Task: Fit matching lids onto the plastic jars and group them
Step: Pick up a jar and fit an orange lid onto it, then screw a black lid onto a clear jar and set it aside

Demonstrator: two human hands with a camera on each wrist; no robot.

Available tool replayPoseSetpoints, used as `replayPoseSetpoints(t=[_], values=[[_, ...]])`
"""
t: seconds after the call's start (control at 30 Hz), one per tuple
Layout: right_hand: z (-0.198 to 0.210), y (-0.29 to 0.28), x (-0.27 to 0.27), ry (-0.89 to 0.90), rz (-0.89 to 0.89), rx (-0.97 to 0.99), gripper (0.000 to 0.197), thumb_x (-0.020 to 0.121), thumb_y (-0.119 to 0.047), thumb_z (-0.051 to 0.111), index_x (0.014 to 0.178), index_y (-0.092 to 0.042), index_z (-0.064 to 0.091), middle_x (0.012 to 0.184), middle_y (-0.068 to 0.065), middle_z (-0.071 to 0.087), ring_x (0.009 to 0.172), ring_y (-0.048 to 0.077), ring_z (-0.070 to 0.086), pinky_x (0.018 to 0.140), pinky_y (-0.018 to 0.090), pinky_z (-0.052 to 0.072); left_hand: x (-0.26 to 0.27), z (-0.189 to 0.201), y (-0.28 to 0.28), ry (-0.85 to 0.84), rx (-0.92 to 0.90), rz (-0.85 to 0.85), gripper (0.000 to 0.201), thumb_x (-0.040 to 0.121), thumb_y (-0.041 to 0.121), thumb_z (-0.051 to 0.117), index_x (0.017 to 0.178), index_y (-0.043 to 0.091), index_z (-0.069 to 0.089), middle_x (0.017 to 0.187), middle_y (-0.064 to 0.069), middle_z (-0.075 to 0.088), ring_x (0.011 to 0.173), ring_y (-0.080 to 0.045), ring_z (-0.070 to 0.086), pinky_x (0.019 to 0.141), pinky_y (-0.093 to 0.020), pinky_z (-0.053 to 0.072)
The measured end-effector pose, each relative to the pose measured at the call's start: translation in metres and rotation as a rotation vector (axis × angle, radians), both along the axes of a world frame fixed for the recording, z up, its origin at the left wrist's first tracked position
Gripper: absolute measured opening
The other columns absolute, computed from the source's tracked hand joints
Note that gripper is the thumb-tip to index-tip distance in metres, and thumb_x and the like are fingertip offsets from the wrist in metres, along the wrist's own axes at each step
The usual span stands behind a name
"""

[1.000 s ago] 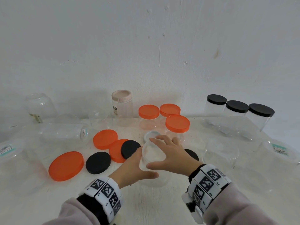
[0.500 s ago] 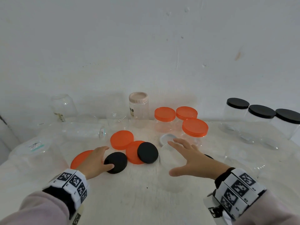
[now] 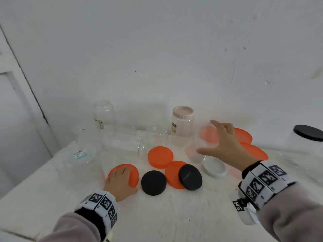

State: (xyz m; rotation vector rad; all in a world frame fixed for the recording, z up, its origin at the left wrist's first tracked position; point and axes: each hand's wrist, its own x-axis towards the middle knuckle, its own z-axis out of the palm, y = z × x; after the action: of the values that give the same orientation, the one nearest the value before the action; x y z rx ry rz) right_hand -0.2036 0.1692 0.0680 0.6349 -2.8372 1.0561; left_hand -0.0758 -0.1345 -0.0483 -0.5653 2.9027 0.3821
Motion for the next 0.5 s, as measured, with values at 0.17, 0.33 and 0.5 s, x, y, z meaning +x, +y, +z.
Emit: replayPoseSetpoints(t=[0.17, 0.33, 0.5], values=[[-0.022, -0.043, -0.025, -0.001, -0.025, 0.170, 0.107, 0.067, -0.051, 0.080, 0.149, -0.030, 0.015, 0.141, -0.001, 0.014, 0.128, 0.037, 0.027, 0.102, 0.047, 0.035, 0.002, -0.004, -0.002, 0.003, -0.026, 0.003, 0.082, 0.086, 0.048, 0.057, 0.150, 0.020, 0.013, 0.159, -0.002, 0.008, 0.146, -0.026, 0.009, 0.118, -0.040, 0.016], [-0.033, -0.064, -0.043, -0.075, -0.074, 0.242, 0.107, 0.069, -0.055, 0.077, 0.150, -0.026, 0.014, 0.145, 0.005, 0.015, 0.131, 0.043, 0.026, 0.104, 0.051, 0.033, 0.004, -0.007, -0.005, 0.010, -0.027, 0.002, 0.079, 0.087, 0.048, 0.056, 0.149, 0.024, 0.012, 0.159, -0.002, 0.005, 0.147, -0.029, 0.004, 0.119, -0.040, 0.013], [-0.032, -0.076, -0.052, -0.136, -0.123, 0.348, 0.100, 0.073, -0.059, 0.070, 0.150, -0.024, 0.017, 0.147, 0.010, 0.017, 0.133, 0.045, 0.026, 0.106, 0.052, 0.029, 0.004, -0.010, -0.005, 0.016, -0.023, 0.003, 0.079, 0.088, 0.048, 0.055, 0.149, 0.025, 0.011, 0.159, -0.002, 0.003, 0.147, -0.030, 0.001, 0.119, -0.042, 0.011]])
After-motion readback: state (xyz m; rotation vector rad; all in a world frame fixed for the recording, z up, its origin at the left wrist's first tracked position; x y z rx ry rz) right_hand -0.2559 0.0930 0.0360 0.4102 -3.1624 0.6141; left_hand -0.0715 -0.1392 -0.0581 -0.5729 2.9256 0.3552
